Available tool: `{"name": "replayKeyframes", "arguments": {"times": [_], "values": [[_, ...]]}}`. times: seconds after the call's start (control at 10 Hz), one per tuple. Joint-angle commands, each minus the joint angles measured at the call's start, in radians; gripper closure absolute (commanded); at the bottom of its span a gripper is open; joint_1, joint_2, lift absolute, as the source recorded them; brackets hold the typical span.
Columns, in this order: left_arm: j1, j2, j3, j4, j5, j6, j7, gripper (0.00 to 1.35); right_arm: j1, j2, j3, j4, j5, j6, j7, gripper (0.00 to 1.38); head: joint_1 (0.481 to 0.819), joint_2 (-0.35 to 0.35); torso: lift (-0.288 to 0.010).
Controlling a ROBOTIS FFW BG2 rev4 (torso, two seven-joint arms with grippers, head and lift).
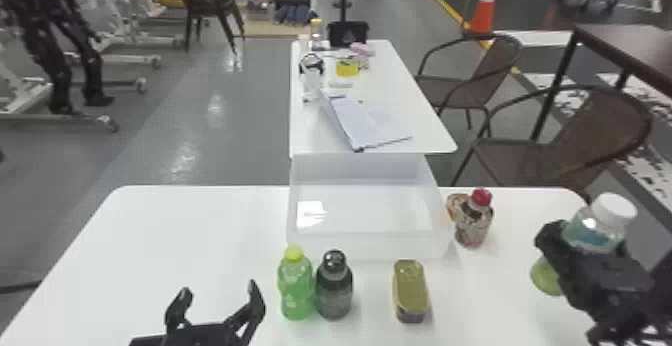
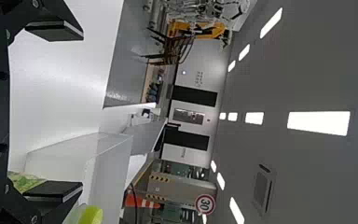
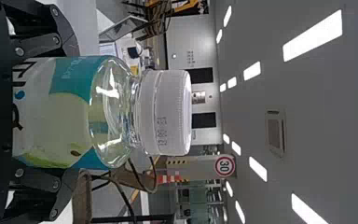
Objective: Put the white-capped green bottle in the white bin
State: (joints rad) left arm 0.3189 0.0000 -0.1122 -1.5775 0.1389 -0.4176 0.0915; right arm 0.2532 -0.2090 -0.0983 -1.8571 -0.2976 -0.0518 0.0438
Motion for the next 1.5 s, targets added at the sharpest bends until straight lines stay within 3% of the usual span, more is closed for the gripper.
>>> {"name": "replayKeyframes", "arguments": {"times": [0.0, 0.3, 0.8, 1.4], "values": [[-0.006, -0.003, -0.006, 0.005, 0.004, -0.001, -0.001, 0.17, -0.069, 0.02, 0.0, 0.03, 0.003, 0.001, 0.053, 0.87, 0.549, 0.0, -0.1], [-0.015, -0.003, -0.015, 0.013, 0.008, 0.0, 0.0, 0.17, -0.238, 0.025, 0.002, 0.168, -0.012, 0.007, 0.265, 0.87, 0.549, 0.0, -0.1], [-0.023, -0.003, -0.027, 0.019, 0.027, 0.005, 0.0, 0.17, -0.414, 0.051, 0.058, 0.394, 0.017, -0.049, 0.416, 0.87, 0.549, 0.0, -0.1], [-0.034, 0.002, -0.04, 0.033, 0.053, 0.006, 0.0, 0.17, -0.62, 0.037, 0.147, 0.699, -0.009, -0.082, 0.581, 0.87, 0.549, 0.0, -0.1]]}}
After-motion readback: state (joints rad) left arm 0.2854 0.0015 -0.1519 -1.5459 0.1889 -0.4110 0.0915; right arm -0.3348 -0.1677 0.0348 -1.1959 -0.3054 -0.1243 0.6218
